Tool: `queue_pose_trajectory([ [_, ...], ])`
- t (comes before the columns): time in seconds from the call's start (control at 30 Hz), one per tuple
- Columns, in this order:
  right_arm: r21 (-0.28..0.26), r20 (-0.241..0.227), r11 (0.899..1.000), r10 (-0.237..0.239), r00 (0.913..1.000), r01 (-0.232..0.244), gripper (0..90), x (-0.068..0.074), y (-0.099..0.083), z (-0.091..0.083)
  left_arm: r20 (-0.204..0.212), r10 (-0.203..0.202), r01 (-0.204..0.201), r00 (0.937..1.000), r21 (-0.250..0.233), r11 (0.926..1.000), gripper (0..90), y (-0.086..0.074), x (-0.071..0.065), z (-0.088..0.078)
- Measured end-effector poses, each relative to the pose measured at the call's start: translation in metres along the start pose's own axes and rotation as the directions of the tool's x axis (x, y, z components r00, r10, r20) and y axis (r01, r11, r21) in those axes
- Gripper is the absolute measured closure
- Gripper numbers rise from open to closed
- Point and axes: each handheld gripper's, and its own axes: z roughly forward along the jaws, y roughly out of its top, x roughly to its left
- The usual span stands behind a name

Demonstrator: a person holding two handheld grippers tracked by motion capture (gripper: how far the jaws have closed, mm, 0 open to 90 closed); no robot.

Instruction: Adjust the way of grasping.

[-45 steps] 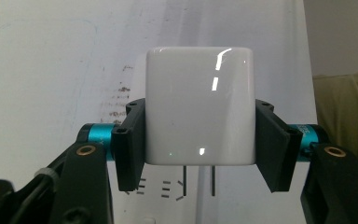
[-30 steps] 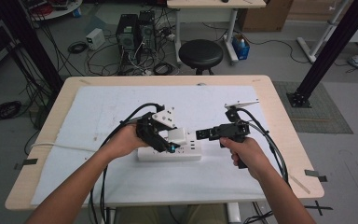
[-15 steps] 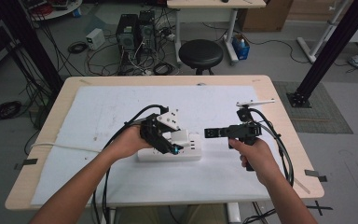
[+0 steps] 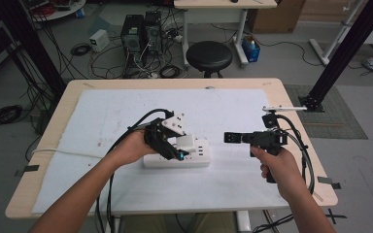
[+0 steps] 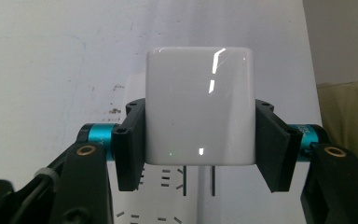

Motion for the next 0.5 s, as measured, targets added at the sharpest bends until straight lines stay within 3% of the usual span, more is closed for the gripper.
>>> queue_pose_trajectory([
  [0.5, -0.08, 0.025, 0.997, -0.01, 0.9996, 0.012, 3.2, 0.018, -0.022, -0.029, 0.0, -0.014, 0.014, 0.9999, 0.003, 0.9999, 42.4, -0.004, 0.001, -0.001],
])
